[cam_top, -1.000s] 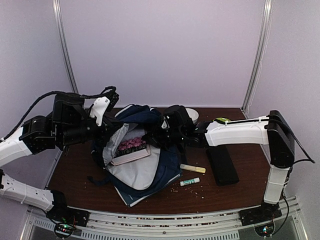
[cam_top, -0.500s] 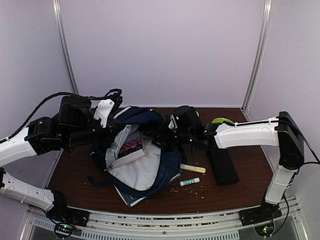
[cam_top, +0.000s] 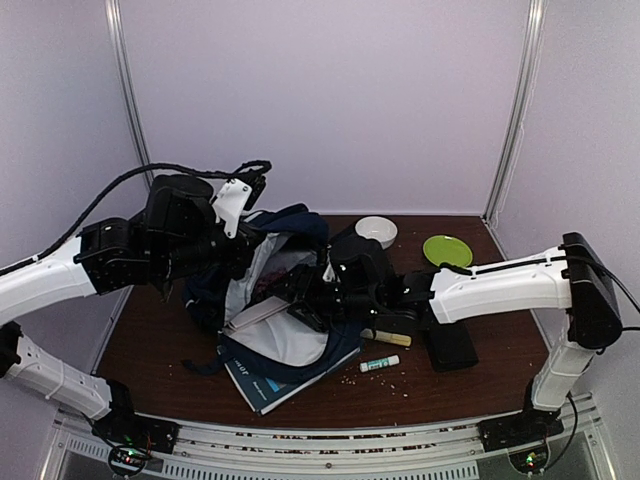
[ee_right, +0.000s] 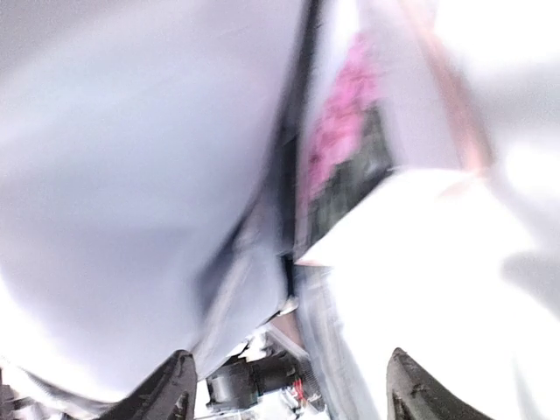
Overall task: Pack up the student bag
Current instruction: Place the book in the student bag.
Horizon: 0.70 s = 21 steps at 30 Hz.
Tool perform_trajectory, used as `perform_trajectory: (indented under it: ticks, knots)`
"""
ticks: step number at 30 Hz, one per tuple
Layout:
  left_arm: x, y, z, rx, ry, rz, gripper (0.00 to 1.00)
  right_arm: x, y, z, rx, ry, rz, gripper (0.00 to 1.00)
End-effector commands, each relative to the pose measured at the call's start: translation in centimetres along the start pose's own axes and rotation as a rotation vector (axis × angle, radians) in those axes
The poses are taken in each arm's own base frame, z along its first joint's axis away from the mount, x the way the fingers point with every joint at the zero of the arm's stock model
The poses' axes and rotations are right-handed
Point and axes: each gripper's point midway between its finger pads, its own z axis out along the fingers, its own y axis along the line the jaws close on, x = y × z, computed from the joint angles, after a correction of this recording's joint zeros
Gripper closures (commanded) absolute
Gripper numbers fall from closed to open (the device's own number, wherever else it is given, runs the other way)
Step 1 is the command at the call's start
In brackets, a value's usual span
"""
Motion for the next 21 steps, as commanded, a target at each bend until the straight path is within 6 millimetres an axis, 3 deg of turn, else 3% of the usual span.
perform_trajectory:
  ticks: [1,4,6,14,21]
  knots:
    - [-8.5,1.0,-3.1,0.011,-0.275,-0.144,1.0,-2.6,-2.6,-0.7,0.115,-0.177,0.061,0.22]
    - [-9.2,0.6,-3.4,0.04,-0.292,-0.147,1.0,-3.5,-4.4,-0.9,0.169,-0.238,0.08,0.09]
    - [-9.4,0.2,-3.5,0.065,-0.297,-0.147,1.0,-4.0,-5.0,-0.4,0.187,-0.247,0.092,0.07]
    - [-10.0,-1.1,-3.7,0.134,-0.31,-0.161,1.0,-6.1,-6.1,1.5,0.225,-0.303,0.138,0.07]
    - [-10.1,-2.0,-3.5,0.165,-0.308,-0.163,1.0,-7.2,-6.6,3.5,0.24,-0.324,0.148,0.14]
